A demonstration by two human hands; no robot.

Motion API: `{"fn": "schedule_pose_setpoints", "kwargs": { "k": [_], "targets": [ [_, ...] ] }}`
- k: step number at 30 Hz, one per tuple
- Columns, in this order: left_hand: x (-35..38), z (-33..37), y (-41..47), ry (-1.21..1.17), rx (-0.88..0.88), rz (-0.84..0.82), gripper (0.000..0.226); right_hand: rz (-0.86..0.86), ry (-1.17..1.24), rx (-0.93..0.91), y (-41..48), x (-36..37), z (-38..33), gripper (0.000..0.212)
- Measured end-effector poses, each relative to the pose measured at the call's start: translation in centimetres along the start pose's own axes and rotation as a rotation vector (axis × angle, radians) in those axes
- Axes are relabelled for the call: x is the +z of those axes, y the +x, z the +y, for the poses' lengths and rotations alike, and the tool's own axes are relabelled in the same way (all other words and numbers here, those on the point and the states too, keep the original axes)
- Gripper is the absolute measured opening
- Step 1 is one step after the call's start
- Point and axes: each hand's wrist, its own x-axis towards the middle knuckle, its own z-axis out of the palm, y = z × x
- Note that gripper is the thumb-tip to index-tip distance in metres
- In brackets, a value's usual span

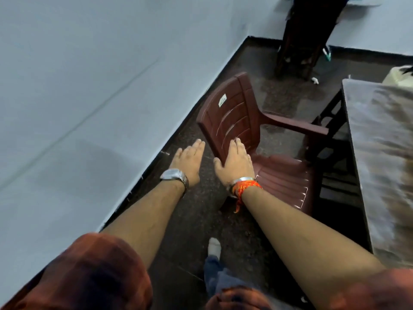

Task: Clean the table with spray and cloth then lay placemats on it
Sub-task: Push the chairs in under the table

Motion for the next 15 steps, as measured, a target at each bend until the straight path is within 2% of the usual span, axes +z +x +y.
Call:
{"fn": "schedule_pose_setpoints", "kwargs": {
  "k": [8,11,15],
  "targets": [
    [-1.4,-7.3,16.1,0.089,0.123,-0.059,0.102,0.024,0.128,0.232,14.5,3.7,-2.7,0.078],
    [-3.3,-9.1,23.8,0.128,0.192,-0.023,0.102,0.045,0.140,0.273,20.6,4.2,-3.5,0.081],
    [-3.0,-9.9,31.7,0.153,0.389,-0.098,0.094,0.021,0.168,0.349,25.8,5.1,-4.6,0.091]
  ]
}}
